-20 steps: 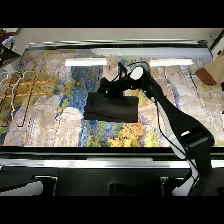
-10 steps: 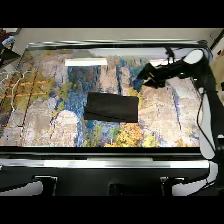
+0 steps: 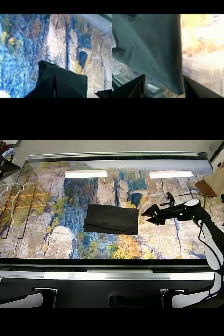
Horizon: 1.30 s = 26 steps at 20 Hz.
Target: Fold the clothes and pants, and hang the long-sleeved shirts on hangers.
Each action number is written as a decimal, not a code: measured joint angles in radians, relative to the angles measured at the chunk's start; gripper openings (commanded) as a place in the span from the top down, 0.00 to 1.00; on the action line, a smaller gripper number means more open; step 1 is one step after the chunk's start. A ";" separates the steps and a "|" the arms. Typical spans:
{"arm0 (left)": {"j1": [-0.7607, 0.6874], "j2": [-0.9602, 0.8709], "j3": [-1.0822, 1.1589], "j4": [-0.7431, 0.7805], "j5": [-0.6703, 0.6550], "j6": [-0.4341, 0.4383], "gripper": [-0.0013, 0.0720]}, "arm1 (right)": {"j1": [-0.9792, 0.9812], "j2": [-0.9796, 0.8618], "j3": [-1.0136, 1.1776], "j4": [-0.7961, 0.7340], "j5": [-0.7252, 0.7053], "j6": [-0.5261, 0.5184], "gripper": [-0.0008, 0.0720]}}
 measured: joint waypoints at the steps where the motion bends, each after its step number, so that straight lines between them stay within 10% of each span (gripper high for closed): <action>1: 0.000 0.000 0.000 0.000 0.000 0.000 0.96 | -0.001 -0.003 -0.034 0.030 -0.022 -0.026 0.25; 7: -0.008 -0.003 -0.001 0.000 0.000 -0.001 0.96 | 0.052 -0.066 -0.107 0.155 -0.097 -0.116 0.33; 10: -0.020 -0.003 -0.002 0.000 0.000 -0.001 0.96 | 0.103 -0.091 -0.114 0.183 -0.148 -0.130 0.92; 11: -0.022 -0.003 -0.002 0.000 0.001 -0.001 0.96 | 0.115 -0.095 -0.114 0.191 -0.164 -0.131 0.95; 18: -0.027 -0.003 -0.002 0.000 0.001 -0.002 0.96 | 0.141 -0.090 0.063 0.168 -0.184 -0.095 0.95; 26: -0.027 -0.003 -0.002 0.000 0.001 -0.002 0.96 | 0.064 -0.089 0.473 -0.191 -0.134 0.264 0.95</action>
